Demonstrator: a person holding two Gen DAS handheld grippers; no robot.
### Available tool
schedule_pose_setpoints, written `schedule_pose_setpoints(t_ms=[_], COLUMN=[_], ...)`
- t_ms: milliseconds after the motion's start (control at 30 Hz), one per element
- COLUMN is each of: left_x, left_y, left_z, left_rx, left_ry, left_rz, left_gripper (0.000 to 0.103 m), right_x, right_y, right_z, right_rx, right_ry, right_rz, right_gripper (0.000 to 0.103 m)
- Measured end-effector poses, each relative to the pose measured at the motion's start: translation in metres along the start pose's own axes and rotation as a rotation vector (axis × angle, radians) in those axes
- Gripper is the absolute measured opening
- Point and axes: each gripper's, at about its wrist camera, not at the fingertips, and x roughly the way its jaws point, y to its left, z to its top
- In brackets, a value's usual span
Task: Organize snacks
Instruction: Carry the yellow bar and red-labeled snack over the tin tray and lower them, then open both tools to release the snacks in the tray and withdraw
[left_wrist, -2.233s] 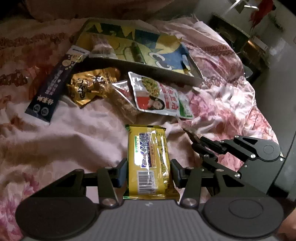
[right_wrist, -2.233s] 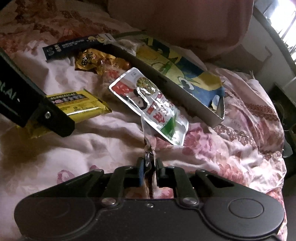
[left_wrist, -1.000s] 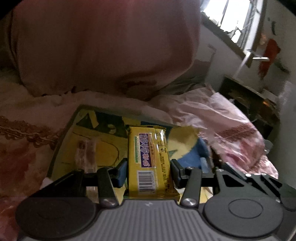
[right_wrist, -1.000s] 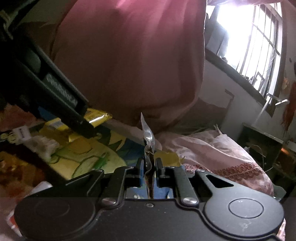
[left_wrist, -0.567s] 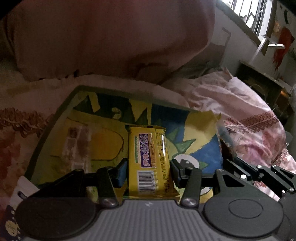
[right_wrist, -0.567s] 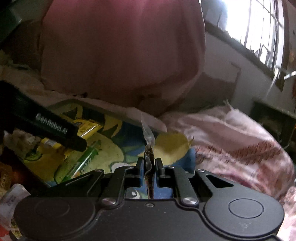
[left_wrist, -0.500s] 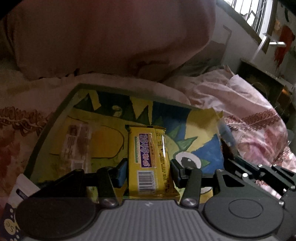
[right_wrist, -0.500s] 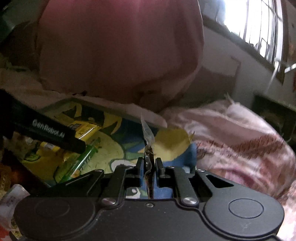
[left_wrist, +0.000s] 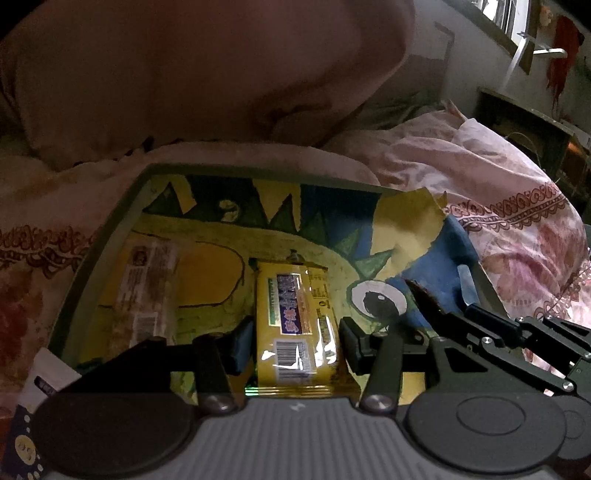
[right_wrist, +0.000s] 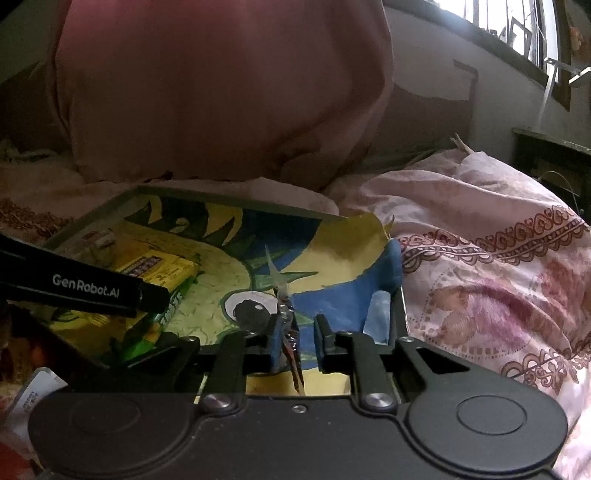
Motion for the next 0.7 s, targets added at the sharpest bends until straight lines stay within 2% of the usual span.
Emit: schedule_pose_setpoints(t_ms=[100, 200, 300, 567, 700], left_x=[-0.003, -0.011, -0.022, -0.065, -0.092], left_y=[0.002, 0.004, 0.005, 0.006, 0.009], left_z=[0.002, 0.004, 0.006, 0.012, 0.01], left_rx=[-0.021, -0.038, -0.04, -0.033, -0.033], left_ry=[0.009, 0.0, -0.018, -0.104, -0.157], left_rz=[-0.002, -0.005, -0.008, -0.006, 0.0], left_gripper=[0.056, 0.063, 0.069, 0.087, 0.096], right_x=[-0.002, -0.007, -0.016, -0.058, -0.086], right_y=[-0.002, -0.004, -0.006, -0.012, -0.015], right_z=[0.0, 0.001, 0.003, 0.012, 0.016], right_rx=[0.014, 0.03, 0.043, 0.103, 0.136], right_ry=[0.004, 0.006, -0.006, -0.069, -0.116], right_rz=[0.009, 0.022, 0.03, 0.043, 0.043], right_gripper=[0.03, 0.036, 0.047, 0.069, 0.084])
